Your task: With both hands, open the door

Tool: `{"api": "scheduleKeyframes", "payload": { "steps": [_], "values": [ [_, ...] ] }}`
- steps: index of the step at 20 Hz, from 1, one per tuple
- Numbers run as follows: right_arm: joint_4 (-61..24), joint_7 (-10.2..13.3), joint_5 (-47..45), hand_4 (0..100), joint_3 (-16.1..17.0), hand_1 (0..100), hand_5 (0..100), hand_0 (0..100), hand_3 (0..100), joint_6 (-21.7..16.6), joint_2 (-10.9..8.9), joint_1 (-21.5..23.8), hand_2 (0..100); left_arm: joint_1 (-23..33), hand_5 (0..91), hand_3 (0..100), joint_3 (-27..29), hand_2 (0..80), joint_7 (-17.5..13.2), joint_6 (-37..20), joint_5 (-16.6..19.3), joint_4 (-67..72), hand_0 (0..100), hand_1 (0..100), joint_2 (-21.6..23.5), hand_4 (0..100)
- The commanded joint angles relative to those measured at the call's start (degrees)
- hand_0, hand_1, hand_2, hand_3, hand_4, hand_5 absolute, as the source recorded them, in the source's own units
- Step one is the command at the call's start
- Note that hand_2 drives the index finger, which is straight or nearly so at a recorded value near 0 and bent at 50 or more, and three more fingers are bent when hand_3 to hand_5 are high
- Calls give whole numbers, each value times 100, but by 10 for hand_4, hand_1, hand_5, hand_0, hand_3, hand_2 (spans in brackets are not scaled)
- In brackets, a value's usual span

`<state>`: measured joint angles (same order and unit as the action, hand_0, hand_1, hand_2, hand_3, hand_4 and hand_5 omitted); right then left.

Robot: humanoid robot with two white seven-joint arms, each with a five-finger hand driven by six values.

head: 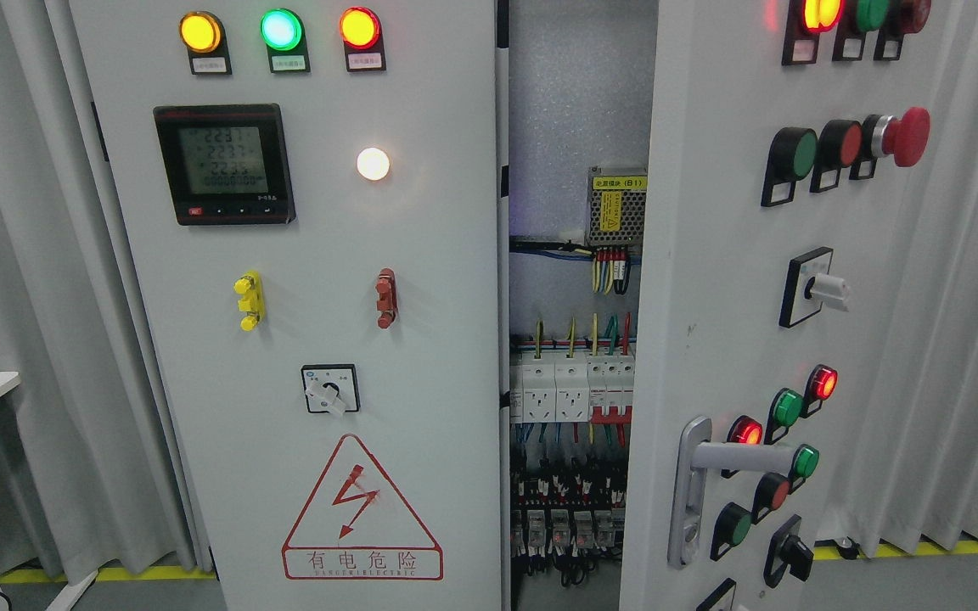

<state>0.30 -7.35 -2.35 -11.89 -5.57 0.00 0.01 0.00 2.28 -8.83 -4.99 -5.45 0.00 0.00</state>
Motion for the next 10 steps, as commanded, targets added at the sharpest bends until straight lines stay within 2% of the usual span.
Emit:
{"api": "scheduleKeyframes", "payload": {
  "steps": [1,3,7,10],
  "values": [
    [181,313,-117,0,967,0,0,219,0,144,-97,-115,0,-44,0,29,18,29,-48,7,62,9,291,0,132,33],
    [181,383,-108,0,1188,0,0,219,0,162,-88,-124,0,-35,0,29,35,29,-48,7,53,9,291,0,123,33],
    [172,305,-90,0,1163,0,0,219,0,118,-79,-124,0,0,0,29,36,29,-48,-2,35,-78,291,0,158,33],
    [172,304,-90,0,1163,0,0,219,0,109,-79,-124,0,236,0,29,18,29,-66,7,70,-1086,292,0,526,33]
  ]
}}
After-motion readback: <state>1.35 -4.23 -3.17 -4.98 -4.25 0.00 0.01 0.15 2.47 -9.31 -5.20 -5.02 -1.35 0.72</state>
